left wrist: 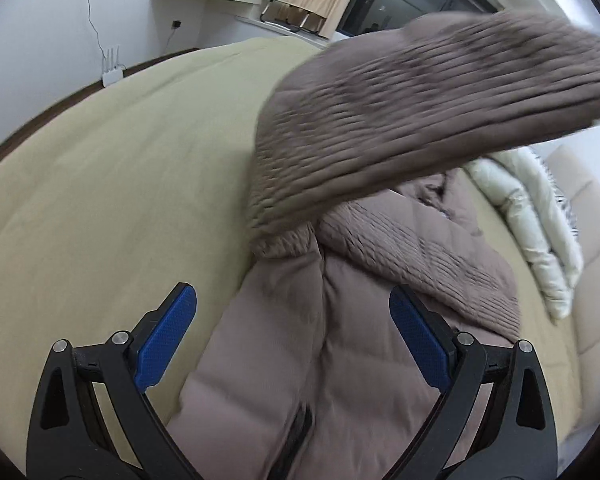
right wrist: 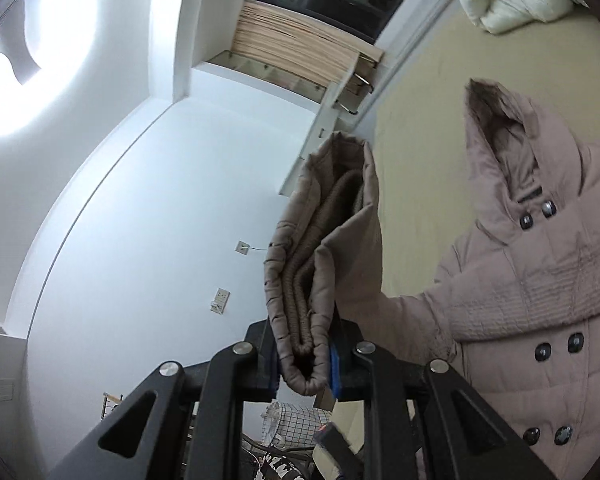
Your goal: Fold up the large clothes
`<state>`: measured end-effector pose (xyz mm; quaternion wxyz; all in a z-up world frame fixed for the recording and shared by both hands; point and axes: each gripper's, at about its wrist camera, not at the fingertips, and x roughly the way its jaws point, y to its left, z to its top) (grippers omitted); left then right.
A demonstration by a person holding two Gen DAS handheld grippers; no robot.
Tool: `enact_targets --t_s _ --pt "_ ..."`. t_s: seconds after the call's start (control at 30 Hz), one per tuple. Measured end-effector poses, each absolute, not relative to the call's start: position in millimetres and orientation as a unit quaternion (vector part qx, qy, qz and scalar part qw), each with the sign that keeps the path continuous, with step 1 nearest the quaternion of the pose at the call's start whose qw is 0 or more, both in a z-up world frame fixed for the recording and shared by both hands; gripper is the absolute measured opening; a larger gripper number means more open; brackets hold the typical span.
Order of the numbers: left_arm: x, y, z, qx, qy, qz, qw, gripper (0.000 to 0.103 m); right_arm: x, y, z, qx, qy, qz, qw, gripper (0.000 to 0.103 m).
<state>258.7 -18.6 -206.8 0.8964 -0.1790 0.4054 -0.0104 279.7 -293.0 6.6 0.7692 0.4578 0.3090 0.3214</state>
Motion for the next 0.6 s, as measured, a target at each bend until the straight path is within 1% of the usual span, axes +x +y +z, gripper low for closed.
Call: enact_targets --t_s 0.07,0.1,0.13,0.17,0.2,0.23,0.27,0.3,0.33,0.43,0.5,0.53,0.57,0.6 --pt "283 -24 -214 -0.163 0.405 0.008 0.9 0.094 277 -303 20 0.456 0.29 0.328 0.775 0.02" --pt "296 -23 -218 -0.156 0.406 0.018 0.9 0.085 276 -311 27 0.456 0.278 0.33 0.778 0.02" --pt "308 -22 -224 -0.148 0.413 0.029 0.898 0.07 277 -323 30 0.455 0.268 0.329 0.783 0.02" --pt "319 -21 -232 -0.147 0.422 0.029 0.894 0.065 278 -333 34 0.452 0.257 0.324 0.79 0.02" --pt "326 -20 -237 -0.145 0.429 0.026 0.891 0.057 275 -350 32 0.451 0.245 0.314 0.799 0.02" --pt "333 -23 -243 -0.13 0.434 0.024 0.891 0.045 275 -369 23 0.457 0.238 0.298 0.803 0.02" --pt "337 -29 -248 -0.111 0.435 0.018 0.894 0.039 281 -389 13 0.467 0.238 0.284 0.803 0.02" --pt "340 -33 -252 -0.097 0.435 0.017 0.895 0.03 284 -407 -3 0.473 0.24 0.264 0.805 0.02" --pt "342 -36 -257 -0.085 0.436 0.019 0.896 0.026 287 -422 -18 0.478 0.245 0.242 0.808 0.02" --pt "347 -36 -271 -0.079 0.443 0.021 0.893 0.026 306 -466 -89 0.499 0.273 0.169 0.805 0.02" --pt "349 -33 -272 -0.077 0.448 0.014 0.891 0.026 315 -491 -144 0.516 0.3 0.116 0.794 0.02" --pt "347 -32 -271 -0.076 0.453 0.005 0.888 0.026 320 -502 -179 0.533 0.323 0.092 0.776 0.02" --pt "344 -30 -268 -0.078 0.462 -0.004 0.883 0.026 324 -510 -211 0.542 0.352 0.068 0.76 0.021" --pt "336 -30 -263 -0.083 0.471 -0.01 0.878 0.026 326 -515 -241 0.543 0.383 0.032 0.746 0.026"
